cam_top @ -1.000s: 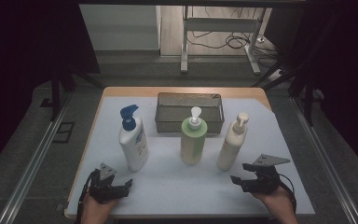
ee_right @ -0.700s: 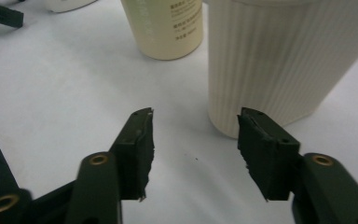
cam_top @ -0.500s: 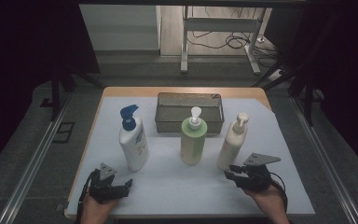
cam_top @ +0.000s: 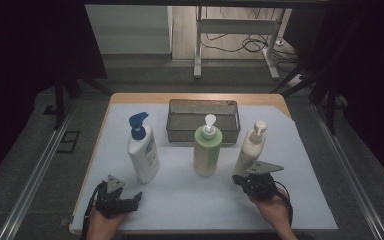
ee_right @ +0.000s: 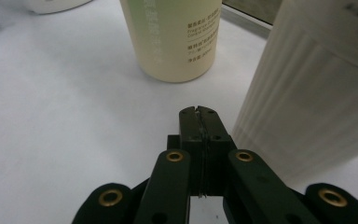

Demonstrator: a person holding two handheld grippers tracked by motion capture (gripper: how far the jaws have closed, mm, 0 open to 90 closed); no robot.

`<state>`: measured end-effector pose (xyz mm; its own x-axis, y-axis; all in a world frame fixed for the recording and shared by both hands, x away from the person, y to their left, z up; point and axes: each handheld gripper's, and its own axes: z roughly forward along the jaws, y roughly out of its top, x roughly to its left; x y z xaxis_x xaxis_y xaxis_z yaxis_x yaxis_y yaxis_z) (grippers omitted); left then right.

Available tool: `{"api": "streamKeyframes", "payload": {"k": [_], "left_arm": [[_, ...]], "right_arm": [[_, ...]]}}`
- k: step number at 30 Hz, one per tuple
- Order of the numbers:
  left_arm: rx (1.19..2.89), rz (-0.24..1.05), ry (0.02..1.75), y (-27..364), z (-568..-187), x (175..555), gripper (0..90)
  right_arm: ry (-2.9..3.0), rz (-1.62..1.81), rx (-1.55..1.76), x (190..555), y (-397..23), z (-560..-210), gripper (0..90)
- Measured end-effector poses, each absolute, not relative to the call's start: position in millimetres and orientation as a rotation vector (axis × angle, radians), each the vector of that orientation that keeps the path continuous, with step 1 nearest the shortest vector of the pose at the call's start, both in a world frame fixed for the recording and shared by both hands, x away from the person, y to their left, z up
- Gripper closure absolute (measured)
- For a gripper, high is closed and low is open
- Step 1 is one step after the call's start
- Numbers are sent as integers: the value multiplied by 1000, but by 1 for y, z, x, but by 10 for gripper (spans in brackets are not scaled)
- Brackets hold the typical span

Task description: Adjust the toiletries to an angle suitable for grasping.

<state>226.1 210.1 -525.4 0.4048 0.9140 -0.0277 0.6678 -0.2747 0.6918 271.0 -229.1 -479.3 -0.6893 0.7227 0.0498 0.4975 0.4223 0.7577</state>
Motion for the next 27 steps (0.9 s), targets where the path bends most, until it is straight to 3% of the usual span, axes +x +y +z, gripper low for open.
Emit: {"api": "streamKeyframes", "payload": {"k": [27], "left_arm": [[2036,506,1342,210,-525,226,114]], "right_arm": [[2326,1079,1125,276,-233,-488,896]]}}
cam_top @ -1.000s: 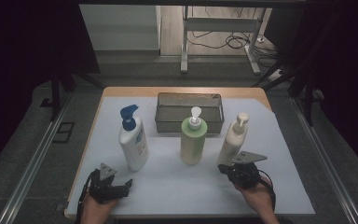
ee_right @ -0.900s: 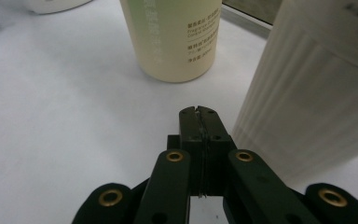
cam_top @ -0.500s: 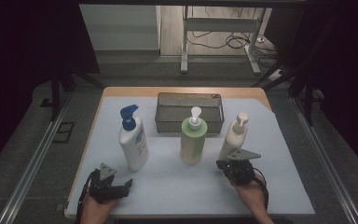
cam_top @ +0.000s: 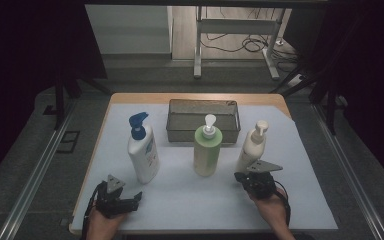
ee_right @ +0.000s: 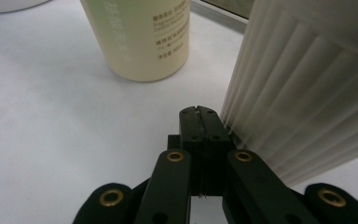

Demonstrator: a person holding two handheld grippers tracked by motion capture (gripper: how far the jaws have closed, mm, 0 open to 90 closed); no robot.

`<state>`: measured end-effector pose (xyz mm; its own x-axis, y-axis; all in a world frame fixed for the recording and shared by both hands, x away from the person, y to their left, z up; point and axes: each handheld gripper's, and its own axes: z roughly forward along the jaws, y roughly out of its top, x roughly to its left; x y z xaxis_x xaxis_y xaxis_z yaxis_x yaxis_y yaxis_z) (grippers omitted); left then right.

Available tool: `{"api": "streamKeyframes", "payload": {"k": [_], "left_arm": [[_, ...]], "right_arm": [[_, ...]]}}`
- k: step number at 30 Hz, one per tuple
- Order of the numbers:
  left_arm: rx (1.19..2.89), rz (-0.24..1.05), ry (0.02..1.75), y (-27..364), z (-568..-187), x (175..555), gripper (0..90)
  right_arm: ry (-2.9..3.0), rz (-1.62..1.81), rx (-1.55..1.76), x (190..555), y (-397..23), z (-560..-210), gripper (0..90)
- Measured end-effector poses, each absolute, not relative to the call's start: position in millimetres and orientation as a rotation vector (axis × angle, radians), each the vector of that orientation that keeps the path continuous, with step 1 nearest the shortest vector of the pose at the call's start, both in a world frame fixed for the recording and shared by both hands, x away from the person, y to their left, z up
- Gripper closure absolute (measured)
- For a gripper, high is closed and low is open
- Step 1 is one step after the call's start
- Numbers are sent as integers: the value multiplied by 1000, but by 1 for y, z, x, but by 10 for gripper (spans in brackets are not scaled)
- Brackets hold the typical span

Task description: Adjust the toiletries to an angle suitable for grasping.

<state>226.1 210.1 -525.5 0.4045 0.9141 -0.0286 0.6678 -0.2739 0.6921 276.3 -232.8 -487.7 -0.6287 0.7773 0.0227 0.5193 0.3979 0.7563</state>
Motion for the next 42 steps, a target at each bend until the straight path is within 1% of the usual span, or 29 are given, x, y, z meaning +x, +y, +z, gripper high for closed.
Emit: {"api": "streamKeyframes", "payload": {"k": [23,42], "left_arm": [[2036,506,1342,210,-526,226,114],[2036,505,1342,210,-525,226,114]], "right_arm": [[2298,1065,1190,274,-269,-486,895],[2248,1037,1263,283,-297,-486,893]]}}
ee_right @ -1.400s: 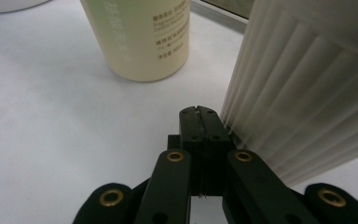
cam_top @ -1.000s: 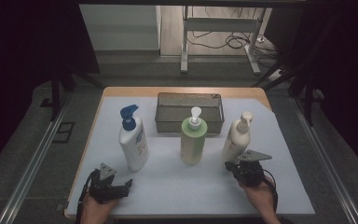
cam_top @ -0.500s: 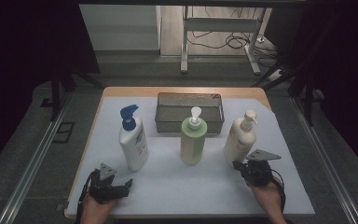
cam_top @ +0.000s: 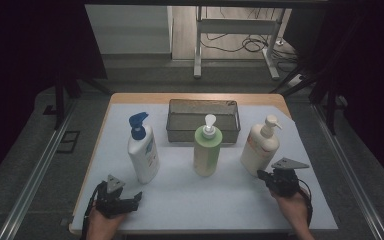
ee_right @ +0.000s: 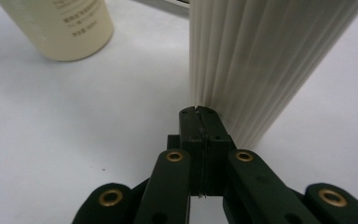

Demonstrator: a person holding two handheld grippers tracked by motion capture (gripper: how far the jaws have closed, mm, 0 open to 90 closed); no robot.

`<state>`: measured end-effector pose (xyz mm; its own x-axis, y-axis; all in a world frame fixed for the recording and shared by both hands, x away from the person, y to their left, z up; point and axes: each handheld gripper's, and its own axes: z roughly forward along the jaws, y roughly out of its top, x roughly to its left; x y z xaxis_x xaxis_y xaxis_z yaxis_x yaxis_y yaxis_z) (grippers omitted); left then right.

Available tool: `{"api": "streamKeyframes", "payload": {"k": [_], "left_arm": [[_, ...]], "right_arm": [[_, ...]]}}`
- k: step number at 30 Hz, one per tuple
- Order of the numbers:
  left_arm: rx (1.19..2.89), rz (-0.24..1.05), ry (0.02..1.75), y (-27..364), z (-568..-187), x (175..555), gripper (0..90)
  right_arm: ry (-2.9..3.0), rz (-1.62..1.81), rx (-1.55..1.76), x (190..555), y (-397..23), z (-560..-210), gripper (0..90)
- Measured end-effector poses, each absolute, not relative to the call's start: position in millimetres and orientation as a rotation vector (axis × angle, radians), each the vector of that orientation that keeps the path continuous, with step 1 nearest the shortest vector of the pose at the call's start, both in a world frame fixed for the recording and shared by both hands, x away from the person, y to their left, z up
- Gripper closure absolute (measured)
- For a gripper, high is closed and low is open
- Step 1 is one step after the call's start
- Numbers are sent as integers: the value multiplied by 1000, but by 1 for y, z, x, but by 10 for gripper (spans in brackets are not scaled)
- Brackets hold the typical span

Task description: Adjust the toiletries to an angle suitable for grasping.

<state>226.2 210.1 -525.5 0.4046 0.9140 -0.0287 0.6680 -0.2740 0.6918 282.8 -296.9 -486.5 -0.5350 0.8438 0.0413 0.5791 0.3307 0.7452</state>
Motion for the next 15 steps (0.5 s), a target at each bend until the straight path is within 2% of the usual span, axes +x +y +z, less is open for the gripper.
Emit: {"api": "streamKeyframes", "payload": {"k": [15], "left_arm": [[2036,505,1342,210,-525,226,114]], "right_arm": [[2230,1006,1299,290,-308,-487,863]]}}
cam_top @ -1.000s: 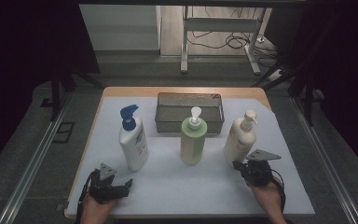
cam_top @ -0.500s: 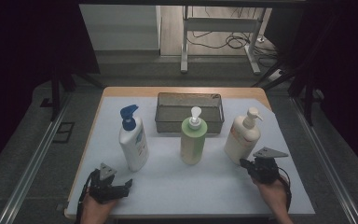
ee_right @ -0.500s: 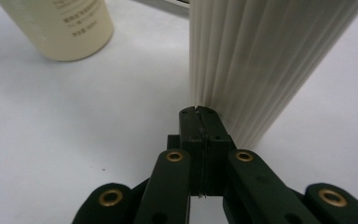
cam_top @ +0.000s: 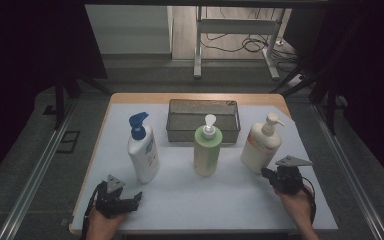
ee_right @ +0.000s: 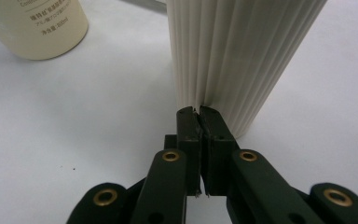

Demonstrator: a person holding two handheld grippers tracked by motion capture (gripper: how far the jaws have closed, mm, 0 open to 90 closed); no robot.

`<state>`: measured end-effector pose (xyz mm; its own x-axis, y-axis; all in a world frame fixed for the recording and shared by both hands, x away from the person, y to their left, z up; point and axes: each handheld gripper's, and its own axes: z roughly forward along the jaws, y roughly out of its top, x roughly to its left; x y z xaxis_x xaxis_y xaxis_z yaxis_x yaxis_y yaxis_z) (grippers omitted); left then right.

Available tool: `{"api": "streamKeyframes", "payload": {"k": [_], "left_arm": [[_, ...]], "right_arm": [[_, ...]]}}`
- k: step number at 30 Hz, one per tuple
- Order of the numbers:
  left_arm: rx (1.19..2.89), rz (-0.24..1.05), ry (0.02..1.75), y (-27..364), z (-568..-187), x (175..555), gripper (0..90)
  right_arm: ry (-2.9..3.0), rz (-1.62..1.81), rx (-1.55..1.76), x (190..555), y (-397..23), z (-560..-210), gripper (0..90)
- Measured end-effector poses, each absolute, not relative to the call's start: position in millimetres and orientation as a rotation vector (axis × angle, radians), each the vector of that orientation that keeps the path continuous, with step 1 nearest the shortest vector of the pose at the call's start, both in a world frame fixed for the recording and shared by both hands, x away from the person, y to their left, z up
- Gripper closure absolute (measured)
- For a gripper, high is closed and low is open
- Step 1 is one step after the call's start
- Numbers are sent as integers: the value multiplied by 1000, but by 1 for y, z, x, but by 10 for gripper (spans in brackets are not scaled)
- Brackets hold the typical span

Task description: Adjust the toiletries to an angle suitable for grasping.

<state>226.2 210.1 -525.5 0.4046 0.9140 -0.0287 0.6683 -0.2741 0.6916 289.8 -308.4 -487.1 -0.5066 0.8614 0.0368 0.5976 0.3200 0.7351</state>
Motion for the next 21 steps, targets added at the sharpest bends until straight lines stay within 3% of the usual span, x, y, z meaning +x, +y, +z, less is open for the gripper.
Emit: {"api": "streamKeyframes", "payload": {"k": [8,21], "left_arm": [[2036,505,1342,210,-525,226,114],[2037,506,1342,210,-525,226,114]], "right_arm": [[2237,1036,1290,286,-309,-483,819],[2263,1057,1270,275,-316,-461,606]]}}
